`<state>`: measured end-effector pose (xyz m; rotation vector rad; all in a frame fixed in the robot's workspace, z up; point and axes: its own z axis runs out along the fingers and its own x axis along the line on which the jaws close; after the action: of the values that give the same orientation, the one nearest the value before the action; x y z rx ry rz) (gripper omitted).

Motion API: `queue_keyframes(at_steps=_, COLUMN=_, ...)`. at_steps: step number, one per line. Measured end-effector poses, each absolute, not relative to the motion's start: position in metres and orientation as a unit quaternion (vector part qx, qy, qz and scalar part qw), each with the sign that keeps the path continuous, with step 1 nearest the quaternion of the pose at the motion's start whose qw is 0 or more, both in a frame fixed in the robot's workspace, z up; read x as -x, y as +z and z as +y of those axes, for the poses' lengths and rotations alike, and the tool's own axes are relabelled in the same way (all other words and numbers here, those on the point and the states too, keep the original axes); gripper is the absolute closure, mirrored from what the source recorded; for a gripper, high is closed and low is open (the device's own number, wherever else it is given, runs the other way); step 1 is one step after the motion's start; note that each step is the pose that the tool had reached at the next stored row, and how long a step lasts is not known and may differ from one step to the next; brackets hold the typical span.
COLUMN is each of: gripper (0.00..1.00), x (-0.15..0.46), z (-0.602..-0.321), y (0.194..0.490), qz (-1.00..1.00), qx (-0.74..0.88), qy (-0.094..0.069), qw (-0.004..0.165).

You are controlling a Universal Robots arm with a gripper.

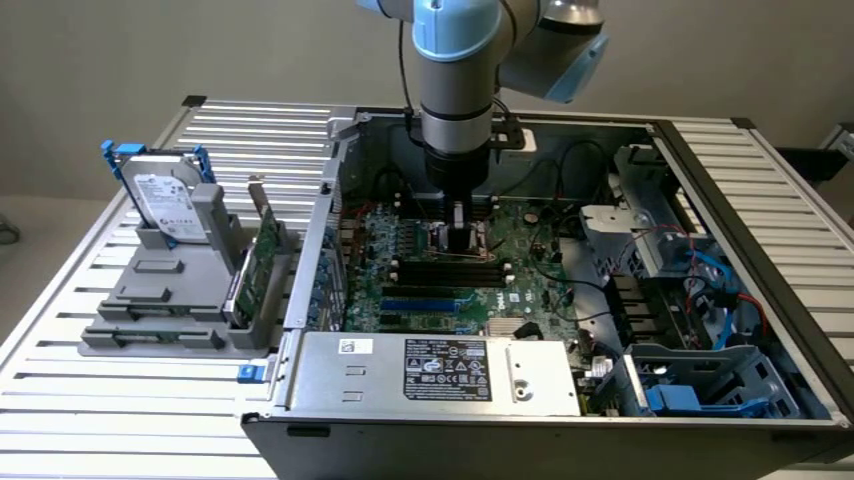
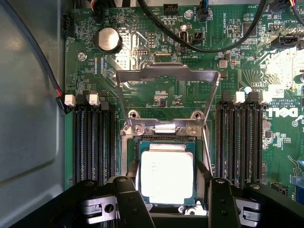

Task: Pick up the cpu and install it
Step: 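Place the cpu into insertion slot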

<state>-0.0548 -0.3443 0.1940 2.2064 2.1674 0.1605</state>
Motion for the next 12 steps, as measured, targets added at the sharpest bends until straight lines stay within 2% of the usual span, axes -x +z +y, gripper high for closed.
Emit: queue_keyframes(at_steps=12, gripper=0.45, x=0.0547, z=-0.3428, y=0.192, qz=0.699, qx=-0.713, qy=0.051, qw=0.023)
